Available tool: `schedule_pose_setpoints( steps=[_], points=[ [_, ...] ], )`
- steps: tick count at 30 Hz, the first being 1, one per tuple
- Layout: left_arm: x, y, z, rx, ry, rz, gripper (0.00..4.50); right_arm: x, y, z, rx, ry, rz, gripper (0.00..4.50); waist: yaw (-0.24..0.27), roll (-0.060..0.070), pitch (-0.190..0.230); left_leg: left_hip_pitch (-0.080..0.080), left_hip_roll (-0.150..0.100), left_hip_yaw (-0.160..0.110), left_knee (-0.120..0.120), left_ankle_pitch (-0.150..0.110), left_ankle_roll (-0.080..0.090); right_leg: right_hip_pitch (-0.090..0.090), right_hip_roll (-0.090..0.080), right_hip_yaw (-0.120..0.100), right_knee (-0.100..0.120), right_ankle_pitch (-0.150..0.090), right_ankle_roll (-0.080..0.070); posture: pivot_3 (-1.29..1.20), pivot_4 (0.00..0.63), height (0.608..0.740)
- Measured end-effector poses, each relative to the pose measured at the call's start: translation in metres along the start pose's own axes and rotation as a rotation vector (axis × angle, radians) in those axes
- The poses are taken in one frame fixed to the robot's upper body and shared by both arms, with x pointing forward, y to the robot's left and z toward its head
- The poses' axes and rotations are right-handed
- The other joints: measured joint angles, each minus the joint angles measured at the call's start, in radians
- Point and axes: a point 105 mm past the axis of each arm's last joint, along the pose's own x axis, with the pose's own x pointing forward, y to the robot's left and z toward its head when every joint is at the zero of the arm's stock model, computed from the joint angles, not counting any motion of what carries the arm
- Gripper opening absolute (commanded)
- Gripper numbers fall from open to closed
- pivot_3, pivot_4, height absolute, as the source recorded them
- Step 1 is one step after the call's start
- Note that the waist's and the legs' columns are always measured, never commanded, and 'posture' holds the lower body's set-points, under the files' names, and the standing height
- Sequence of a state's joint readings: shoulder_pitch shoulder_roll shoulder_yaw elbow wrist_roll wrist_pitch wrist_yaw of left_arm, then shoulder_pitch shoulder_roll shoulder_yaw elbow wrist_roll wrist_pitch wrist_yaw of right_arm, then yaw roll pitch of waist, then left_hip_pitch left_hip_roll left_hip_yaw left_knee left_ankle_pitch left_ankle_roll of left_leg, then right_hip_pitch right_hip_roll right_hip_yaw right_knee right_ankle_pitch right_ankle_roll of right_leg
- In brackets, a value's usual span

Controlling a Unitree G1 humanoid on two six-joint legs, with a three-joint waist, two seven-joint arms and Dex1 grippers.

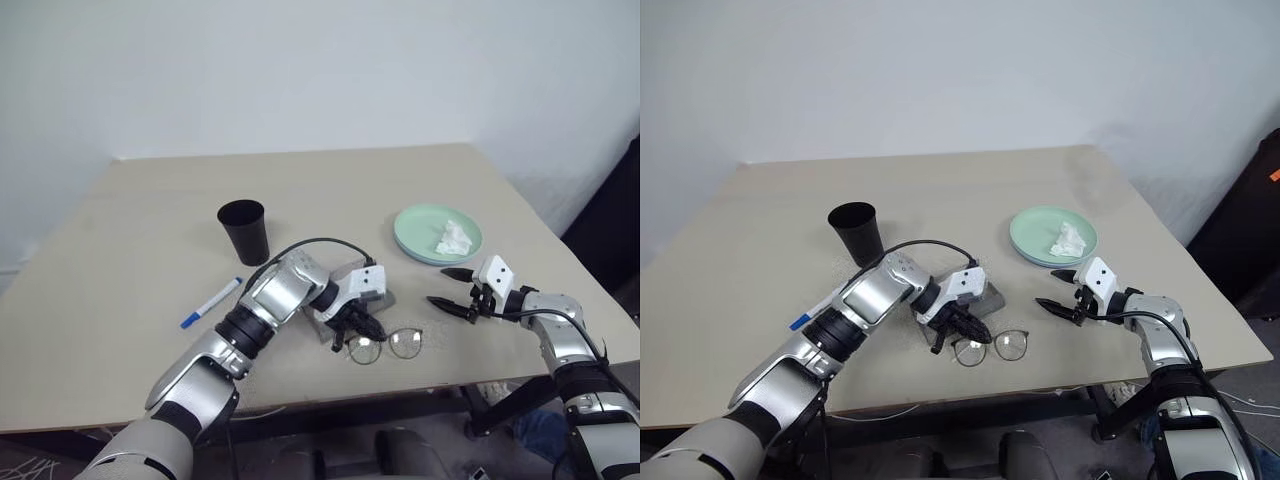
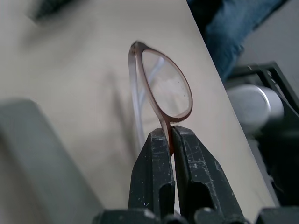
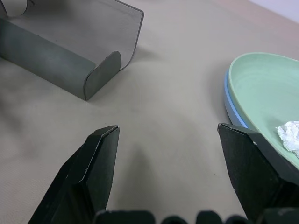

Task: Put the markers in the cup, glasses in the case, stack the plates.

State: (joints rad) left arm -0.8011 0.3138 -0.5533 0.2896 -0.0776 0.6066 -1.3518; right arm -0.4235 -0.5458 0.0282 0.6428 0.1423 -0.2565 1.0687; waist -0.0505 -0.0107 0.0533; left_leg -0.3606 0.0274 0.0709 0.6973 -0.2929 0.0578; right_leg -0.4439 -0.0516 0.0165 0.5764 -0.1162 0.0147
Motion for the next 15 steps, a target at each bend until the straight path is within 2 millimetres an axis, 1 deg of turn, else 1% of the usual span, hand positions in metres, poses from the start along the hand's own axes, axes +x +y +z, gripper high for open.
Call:
schedule_pose_setpoints(
  steps=[2, 7, 11, 15],
  points=[
    [-0.006, 0.005, 0.013, 0.008, -0.04, 0.018, 0.03, 0.0, 0.0, 0.0, -0.005, 0.001, 0.001, 3.66, 0.0, 0.0, 0.0, 0.0, 0.0, 0.0, 0.0, 0.0, 0.0, 0.0, 0.0, 0.001, 0.0, 0.0, 0.0, 0.0, 0.0, 0.74],
    [-0.02, 0.017, 0.031, 0.017, -0.096, 0.079, 0.03, 0.0, 0.0, -0.002, 0.0, 0.008, -0.001, 3.66, -0.002, 0.0, 0.0, 0.0, 0.0, 0.0, 0.0, 0.0, 0.0, 0.0, 0.002, 0.001, 0.0, 0.0, 0.0, 0.0, 0.0, 0.74],
    [-0.031, 0.029, 0.037, 0.027, -0.105, 0.151, 0.03, 0.0, -0.001, -0.003, 0.001, 0.009, -0.002, 3.66, -0.001, 0.0, 0.0, 0.0, 0.0, 0.0, 0.0, 0.0, 0.0, 0.0, 0.002, 0.001, 0.0, 0.0, 0.0, 0.0, 0.0, 0.74],
    [-0.054, 0.047, 0.042, 0.056, -0.098, 0.28, 0.03, 0.0, -0.001, -0.003, -0.001, 0.008, -0.002, 3.66, -0.002, 0.0, 0.0, 0.0, 0.0, 0.0, 0.0, 0.0, 0.0, 0.0, 0.002, 0.002, 0.0, 0.0, 0.0, 0.0, 0.0, 0.74]
  ],
)
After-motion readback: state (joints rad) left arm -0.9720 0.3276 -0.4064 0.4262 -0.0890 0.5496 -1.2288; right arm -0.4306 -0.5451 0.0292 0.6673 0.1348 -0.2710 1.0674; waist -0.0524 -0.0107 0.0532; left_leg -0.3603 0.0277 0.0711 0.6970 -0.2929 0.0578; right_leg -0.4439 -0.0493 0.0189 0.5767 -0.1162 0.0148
